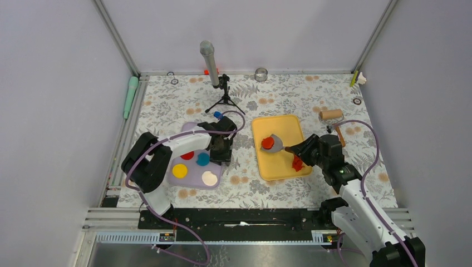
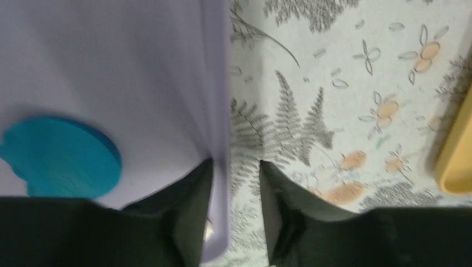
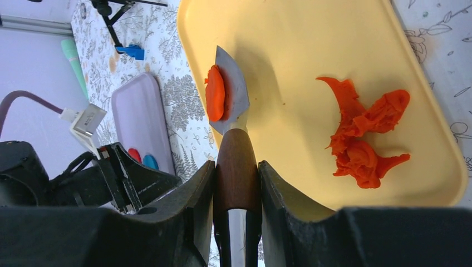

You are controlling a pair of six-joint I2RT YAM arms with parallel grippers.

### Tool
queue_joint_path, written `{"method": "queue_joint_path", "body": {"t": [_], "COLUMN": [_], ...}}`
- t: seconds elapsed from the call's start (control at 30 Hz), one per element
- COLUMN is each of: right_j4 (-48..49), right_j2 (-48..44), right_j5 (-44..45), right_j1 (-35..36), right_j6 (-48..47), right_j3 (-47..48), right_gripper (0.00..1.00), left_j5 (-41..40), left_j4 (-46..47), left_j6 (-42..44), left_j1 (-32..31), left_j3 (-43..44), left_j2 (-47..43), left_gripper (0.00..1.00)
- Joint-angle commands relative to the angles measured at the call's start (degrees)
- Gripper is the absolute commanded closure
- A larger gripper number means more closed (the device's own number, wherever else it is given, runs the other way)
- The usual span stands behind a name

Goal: Roll out the dumpling wrappers from the dough
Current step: Move the plate to the center of the board, then place the dumpling wrapper on the plate.

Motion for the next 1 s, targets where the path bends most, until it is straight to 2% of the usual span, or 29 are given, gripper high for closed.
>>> {"method": "queue_joint_path", "body": {"t": [0.0,0.07,0.13,0.37,0.6,0.77,0.87,0.97], "right_j4": [1.52,1.51,1.74,5.32,8.83,16.60,21.30,25.21], "right_j2": [-2.39,-2.92,-2.37,4.01,10.28,14.29,17.87,22.14], "right_j5": [-1.19,-2.28,-4.56,-14.43,-16.32,-12.88,-10.81,-9.30], "right_j1": [-0.23,-0.25,-0.26,0.13,5.17,13.21,16.94,19.76], "right_j6": [-1.08,-1.55,-2.04,-3.17,-3.57,0.83,3.15,4.29], "right_j3": [4.69,5.87,7.59,12.33,15.54,13.75,13.29,13.57], "right_gripper": [1.00,1.00,1.00,1.00,1.00,1.00,1.00,1.00], "left_j5": [4.12,3.90,4.10,3.06,4.75,6.31,6.38,9.73], "left_j4": [-6.00,-7.51,-9.19,-13.59,-14.55,-14.94,-12.36,-7.32], "left_j6": [1.02,1.14,1.43,2.59,3.98,6.07,6.03,4.40], "left_j1": [-0.42,-0.42,-0.42,-0.21,2.29,6.61,8.17,8.21], "left_j3": [4.85,6.88,9.10,16.56,19.19,18.48,14.69,9.27], "left_j2": [-3.55,-6.50,-9.31,-16.55,-19.16,-20.32,-22.85,-25.43], "left_gripper": [0.53,0.44,0.41,0.40,0.38,0.41,0.42,0.42]}}
